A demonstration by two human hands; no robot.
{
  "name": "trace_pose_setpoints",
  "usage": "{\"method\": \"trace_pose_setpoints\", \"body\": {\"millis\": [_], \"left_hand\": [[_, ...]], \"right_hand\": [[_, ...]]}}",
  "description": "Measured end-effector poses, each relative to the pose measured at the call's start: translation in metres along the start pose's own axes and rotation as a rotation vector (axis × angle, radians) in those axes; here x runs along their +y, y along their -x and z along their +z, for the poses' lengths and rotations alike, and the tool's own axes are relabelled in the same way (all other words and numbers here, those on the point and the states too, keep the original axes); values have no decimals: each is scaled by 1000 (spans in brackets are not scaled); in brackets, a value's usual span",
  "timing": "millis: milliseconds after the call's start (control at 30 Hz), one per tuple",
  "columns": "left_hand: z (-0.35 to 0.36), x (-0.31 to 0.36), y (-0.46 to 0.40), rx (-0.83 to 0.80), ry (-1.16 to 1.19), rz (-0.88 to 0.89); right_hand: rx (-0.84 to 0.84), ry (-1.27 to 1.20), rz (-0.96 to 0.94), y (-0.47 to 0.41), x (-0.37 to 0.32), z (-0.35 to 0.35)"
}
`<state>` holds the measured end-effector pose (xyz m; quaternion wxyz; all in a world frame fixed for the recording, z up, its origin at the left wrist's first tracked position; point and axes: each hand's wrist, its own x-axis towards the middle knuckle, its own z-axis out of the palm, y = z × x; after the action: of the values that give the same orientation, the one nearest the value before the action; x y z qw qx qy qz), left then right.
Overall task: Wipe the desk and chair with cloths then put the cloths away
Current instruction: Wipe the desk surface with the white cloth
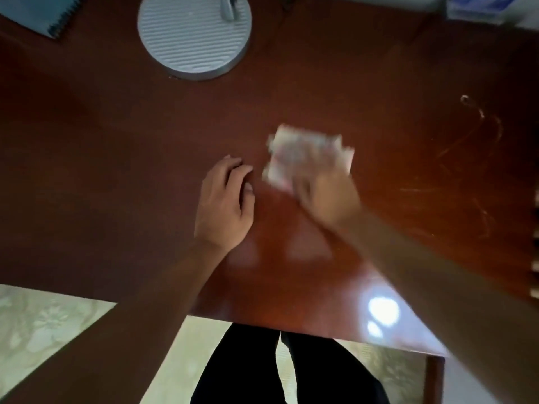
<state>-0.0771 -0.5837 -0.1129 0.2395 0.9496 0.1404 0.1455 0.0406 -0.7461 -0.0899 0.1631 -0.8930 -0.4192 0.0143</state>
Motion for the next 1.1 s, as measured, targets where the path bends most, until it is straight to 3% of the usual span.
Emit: {"method": "trace_pose_setpoints", "body": {"millis": [100, 200, 267, 333, 433, 600, 800, 900, 1033, 1100], "left_hand": [[-2, 5, -4, -6, -12, 31], [-5, 24, -1, -4, 16, 51], [-5, 47, 9, -14, 49, 49], [0, 70, 25, -66, 79, 63], [13, 88, 45, -189, 50, 229], [12, 70, 20, -240, -114, 340], [6, 53, 55, -270, -87, 332], [10, 53, 69, -240, -74, 295], [20, 66, 56, -205, -71, 218], [26, 69, 53, -217, -93, 219]], "right_hand": [[40, -10, 103, -30, 34, 0], [21, -54, -28, 82, -27, 9], [-97, -128, -163, 171, -65, 9], [-119, -146, -254, 207, -61, 10], [-144, -70, -296, 168, -25, 8], [34, 16, 18, 39, 52, -13], [-74, -118, -208, 194, -26, 5], [-104, -123, -306, 174, -3, 5], [-25, -14, -20, 64, 74, -10], [4, -26, 46, 49, 94, -17]]}}
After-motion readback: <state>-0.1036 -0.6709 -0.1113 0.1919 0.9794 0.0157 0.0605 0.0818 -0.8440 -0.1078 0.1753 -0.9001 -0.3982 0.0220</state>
